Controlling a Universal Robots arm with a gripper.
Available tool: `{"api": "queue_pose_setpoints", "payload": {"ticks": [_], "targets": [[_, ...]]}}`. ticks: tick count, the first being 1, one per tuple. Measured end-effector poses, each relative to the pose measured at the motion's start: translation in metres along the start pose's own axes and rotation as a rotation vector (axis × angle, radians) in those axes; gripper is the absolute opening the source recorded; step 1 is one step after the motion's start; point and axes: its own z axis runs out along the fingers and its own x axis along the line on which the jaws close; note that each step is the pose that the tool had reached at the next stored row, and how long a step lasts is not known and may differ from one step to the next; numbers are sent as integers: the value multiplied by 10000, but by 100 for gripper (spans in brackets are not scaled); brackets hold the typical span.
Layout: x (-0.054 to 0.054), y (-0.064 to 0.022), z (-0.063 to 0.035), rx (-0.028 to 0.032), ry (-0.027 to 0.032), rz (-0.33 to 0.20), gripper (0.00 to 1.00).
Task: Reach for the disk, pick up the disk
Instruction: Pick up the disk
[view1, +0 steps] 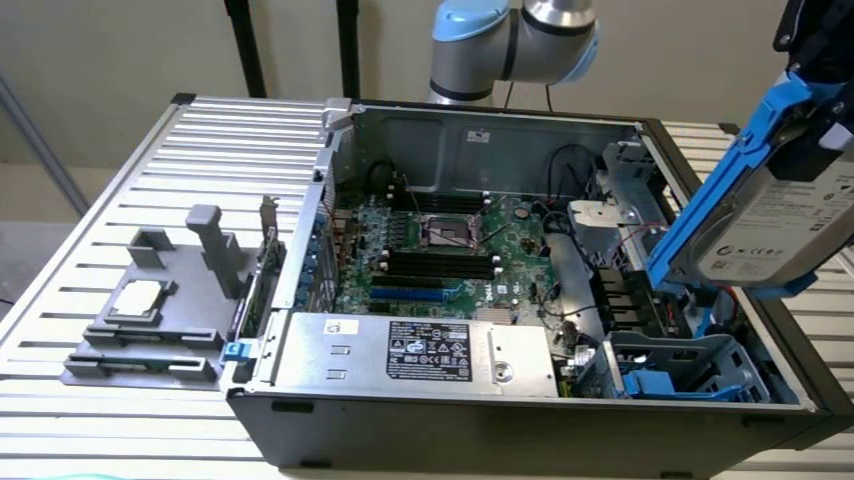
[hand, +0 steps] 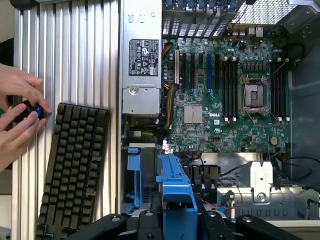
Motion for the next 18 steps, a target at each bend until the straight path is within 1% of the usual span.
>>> {"api": "queue_pose_setpoints", "payload": {"ticks": [3, 5, 6, 9, 18], "targets": [[86, -20, 10, -6, -114, -4, 33], [150, -25, 18, -9, -206, -5, 33], [180, -26, 22, -10, -243, -5, 33], [216, -27, 27, -12, -301, -16, 33], [216, -28, 27, -14, -301, -17, 33]]}}
